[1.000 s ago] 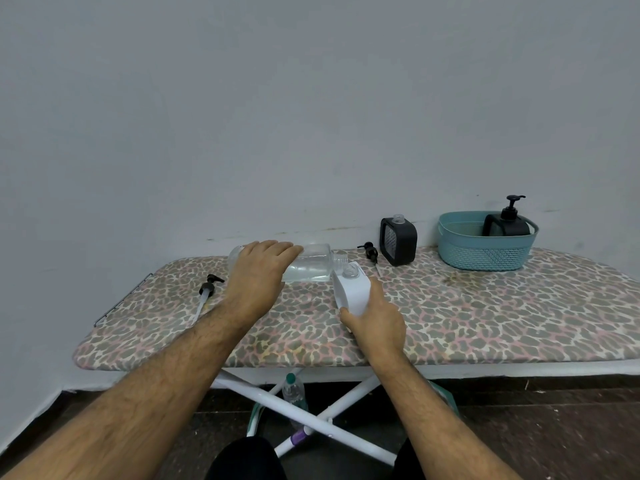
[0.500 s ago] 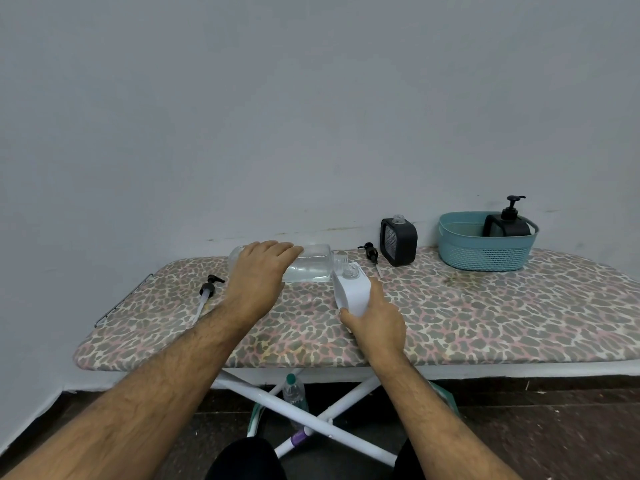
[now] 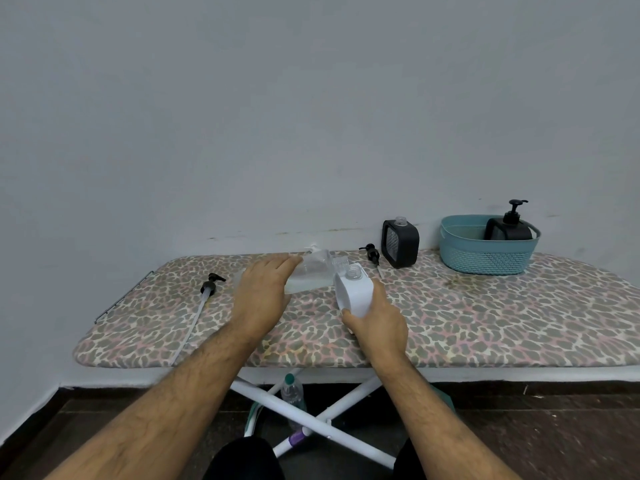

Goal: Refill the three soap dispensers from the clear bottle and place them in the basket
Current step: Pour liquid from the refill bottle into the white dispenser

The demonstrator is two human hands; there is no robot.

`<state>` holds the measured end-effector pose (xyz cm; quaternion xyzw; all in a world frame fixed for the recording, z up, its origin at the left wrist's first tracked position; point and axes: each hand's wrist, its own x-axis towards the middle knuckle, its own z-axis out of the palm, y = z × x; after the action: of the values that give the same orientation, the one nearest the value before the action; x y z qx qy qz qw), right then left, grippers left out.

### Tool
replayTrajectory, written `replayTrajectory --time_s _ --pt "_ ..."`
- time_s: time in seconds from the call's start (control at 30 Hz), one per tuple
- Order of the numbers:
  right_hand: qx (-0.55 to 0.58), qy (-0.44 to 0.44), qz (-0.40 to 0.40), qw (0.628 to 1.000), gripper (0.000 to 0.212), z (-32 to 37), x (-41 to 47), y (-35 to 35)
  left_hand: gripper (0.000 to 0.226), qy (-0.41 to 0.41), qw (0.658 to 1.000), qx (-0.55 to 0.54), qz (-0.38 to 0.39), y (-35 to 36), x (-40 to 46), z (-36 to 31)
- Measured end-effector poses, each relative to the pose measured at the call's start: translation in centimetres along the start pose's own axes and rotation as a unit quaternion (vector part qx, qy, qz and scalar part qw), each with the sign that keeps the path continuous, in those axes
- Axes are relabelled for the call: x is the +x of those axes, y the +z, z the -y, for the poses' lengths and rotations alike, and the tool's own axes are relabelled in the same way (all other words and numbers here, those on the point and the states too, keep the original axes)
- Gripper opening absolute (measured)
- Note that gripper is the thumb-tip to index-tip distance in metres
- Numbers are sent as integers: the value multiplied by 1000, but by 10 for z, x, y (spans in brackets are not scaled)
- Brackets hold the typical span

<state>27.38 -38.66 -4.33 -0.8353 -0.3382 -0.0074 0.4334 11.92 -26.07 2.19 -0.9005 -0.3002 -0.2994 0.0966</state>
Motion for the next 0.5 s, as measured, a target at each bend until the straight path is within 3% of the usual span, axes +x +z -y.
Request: replayTrajectory --time_s 0.33,0.5 --pt "-3 -3 -2 1000 77 1 -1 0 59 -77 988 -130 -28 14 -15 -6" --pt "-9 -5 0 1000 75 2 -1 -1 58 -156 961 -229 -18 17 -18 -3"
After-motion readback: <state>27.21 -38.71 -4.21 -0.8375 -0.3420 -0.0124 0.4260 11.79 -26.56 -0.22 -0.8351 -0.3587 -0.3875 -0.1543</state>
